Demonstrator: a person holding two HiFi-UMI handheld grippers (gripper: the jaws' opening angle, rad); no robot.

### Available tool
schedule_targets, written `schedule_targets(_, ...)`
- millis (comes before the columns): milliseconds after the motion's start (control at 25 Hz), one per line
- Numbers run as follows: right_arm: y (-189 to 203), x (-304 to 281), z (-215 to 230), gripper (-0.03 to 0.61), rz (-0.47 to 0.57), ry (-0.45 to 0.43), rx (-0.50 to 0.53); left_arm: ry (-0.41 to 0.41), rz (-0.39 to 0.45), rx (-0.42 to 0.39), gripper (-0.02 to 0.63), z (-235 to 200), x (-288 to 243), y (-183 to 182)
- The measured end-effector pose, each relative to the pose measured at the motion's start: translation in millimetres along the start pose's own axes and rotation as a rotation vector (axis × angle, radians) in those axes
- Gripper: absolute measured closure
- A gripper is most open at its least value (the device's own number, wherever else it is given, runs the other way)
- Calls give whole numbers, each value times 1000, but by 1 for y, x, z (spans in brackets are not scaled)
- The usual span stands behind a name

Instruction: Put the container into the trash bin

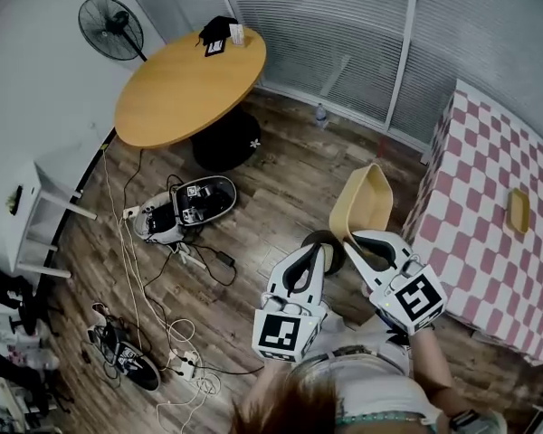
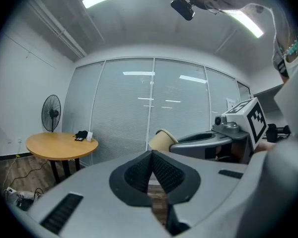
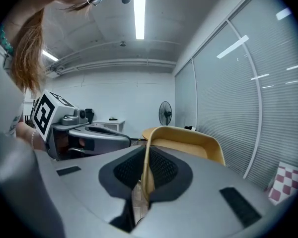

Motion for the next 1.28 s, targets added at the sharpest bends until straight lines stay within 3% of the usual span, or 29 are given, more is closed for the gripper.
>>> schedule_targets(320,12,-43,-21,565,-13,-71,10,-27,3,18,607,-30,8,19)
schedule_targets(840,27,-65,-33,565,-71,-89,9,-46,-28,48,607,-43,21,32)
schedule_targets(1080,65,-88,-31,564,-112,-123,19,-75,-43,63,607,-47,25,43)
schedule_targets(1280,110,-119,-32,565,-212,-163,-19,-93,-62,87,607,-52,25,52)
Point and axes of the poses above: the fingertips, and each gripper's own axes: x backward along the fingers, z to its right, y out of its underside, the point moved 8 cm from there along x, backward along the fingers, and after that the axes turned 8 degrees about y, right-handed, at the moved point
